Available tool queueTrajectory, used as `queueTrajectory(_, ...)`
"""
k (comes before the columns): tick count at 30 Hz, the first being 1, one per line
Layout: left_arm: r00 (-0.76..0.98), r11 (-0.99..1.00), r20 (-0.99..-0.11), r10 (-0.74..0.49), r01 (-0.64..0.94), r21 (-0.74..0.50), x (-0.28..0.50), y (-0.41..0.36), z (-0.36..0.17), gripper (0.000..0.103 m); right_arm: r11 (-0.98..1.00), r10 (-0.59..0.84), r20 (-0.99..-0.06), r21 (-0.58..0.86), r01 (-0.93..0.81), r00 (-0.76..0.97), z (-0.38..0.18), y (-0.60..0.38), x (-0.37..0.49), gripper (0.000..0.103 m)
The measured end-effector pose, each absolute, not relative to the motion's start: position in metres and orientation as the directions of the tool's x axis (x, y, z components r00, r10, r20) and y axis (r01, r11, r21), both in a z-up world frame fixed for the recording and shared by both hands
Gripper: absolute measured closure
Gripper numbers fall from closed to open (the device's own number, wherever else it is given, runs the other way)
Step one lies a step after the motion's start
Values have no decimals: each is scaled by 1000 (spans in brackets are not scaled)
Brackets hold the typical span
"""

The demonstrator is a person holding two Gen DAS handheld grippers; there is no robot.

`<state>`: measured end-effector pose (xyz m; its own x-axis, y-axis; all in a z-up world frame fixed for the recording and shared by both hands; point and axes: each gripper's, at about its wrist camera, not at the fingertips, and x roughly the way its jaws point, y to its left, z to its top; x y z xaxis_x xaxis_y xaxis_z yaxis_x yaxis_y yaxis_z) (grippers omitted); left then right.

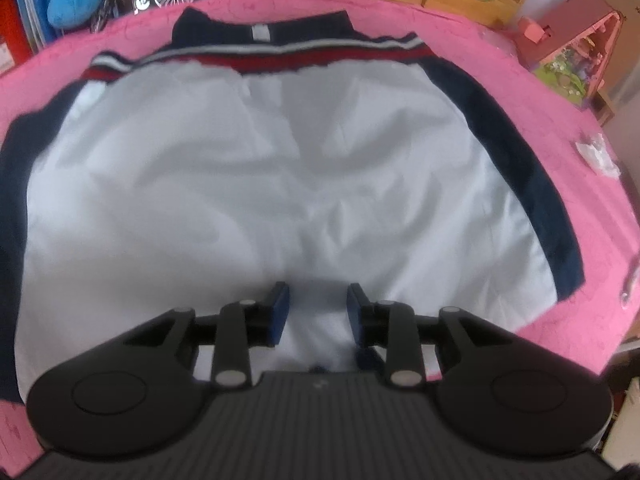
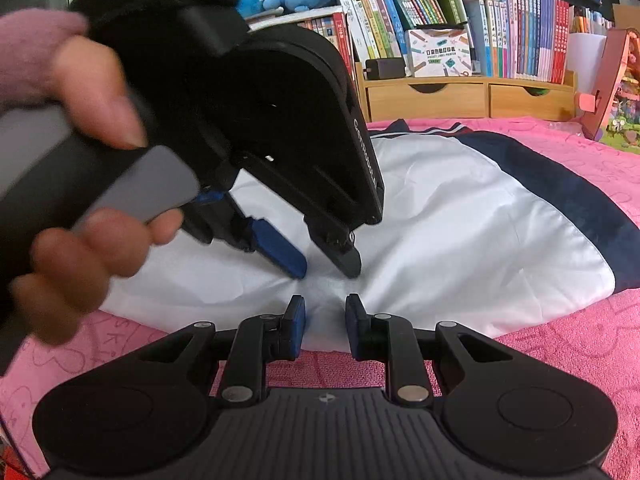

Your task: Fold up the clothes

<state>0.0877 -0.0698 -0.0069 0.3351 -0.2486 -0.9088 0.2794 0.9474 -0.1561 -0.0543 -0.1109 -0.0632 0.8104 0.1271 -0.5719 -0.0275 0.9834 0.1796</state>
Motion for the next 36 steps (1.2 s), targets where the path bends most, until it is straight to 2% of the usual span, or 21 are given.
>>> queueTrajectory(9,446,964,-878,-175,258,-62,152,-82,-16,71,986,117,-568,168,-25,815,-63,-109,-55,80)
queueTrajectory(18,526,984,-836,-155,154,-86,218,-82,-22,71,989,112,-561,147,-34,820,-66,-107,-56,80)
queueTrajectory(22,517,983,-841,-158,158,-88,226,-84,-19,72,989,112,-559,145,-36,821,-67,-107,-55,80)
queueTrajectory(25,553,976,-814,-179,208,-73,212,-80,-8,72,989,112,-560,146,-35,821,-67,-107,-56,80)
queueTrajectory(31,536,935,-786,-307,325,-143,151,-53,21,73,989,107,-558,145,-30,823,-67,-106,-57,80)
queueTrajectory(36,481,881,-806,-345,462,-101,84,-50,31,73,989,101,-557,143,-24,824,-66,-105,-54,80)
